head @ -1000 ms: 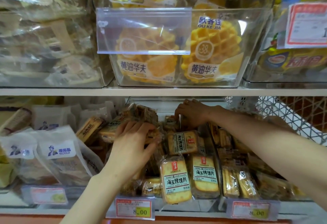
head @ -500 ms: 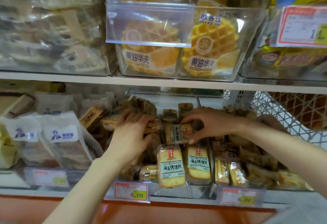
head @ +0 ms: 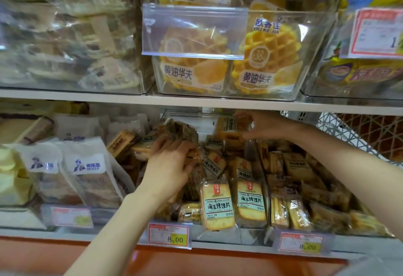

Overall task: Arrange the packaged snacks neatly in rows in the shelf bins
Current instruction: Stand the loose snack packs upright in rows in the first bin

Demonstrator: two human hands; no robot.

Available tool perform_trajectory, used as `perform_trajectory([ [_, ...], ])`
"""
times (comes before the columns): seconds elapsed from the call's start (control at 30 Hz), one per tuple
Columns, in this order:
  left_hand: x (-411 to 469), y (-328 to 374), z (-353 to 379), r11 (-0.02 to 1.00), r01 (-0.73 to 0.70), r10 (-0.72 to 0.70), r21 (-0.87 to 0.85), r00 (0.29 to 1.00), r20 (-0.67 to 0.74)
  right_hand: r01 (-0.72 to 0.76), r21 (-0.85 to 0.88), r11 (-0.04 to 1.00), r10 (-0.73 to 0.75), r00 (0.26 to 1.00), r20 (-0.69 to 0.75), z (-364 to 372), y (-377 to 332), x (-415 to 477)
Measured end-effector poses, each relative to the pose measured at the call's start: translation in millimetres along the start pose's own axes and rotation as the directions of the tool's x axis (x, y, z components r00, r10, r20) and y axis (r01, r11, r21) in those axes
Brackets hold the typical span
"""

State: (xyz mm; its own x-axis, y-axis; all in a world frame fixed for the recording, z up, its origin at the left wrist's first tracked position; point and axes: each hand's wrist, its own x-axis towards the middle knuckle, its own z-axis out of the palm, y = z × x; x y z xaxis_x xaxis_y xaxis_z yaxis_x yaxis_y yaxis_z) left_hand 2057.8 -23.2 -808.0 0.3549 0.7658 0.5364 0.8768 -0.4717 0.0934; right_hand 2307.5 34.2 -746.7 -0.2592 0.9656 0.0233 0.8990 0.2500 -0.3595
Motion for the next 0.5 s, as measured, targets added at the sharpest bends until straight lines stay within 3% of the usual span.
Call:
perform_trajectory([
  [0.1, -0.3, -1.1, 1.2, 1.0, -0.003, 0.003, -0.001, 1.0, -0.006, 0.115, -0.034, 0.993, -0.11, 0.986, 0.129, 8.6, -1.5, 21.1],
  [0.2, 0.0, -1.5, 1.6, 1.0, -0.017, 0.017, 0.008, 1.0, -0.011, 0.238, -0.222, 0.945, -0.199, 0.963, 0.184, 14.6, -0.3, 34.9],
  [0.3, 0.5, -1.1, 0.2, 1.0, -0.017, 0.017, 0.004, 1.0, -0.005, 0.192, -0.345, 0.919, -0.158, 0.979, 0.125, 25.1, 0.4, 42.5],
  [0.43, -0.4, -2.0, 1.2, 1.0, -0.006, 0.006, -0.003, 1.0, 0.021, 0.056, -0.201, 0.978, -0.029, 0.99, 0.135, 39.0, -5.5, 42.9],
  [0.5, -1.3, -3.3, 2.3, 1.0, 0.007, -0.006, -0.022, 1.0, 0.027, 0.024, -0.222, 0.975, 0.0, 0.994, 0.109, 46.4, -3.5, 41.6],
])
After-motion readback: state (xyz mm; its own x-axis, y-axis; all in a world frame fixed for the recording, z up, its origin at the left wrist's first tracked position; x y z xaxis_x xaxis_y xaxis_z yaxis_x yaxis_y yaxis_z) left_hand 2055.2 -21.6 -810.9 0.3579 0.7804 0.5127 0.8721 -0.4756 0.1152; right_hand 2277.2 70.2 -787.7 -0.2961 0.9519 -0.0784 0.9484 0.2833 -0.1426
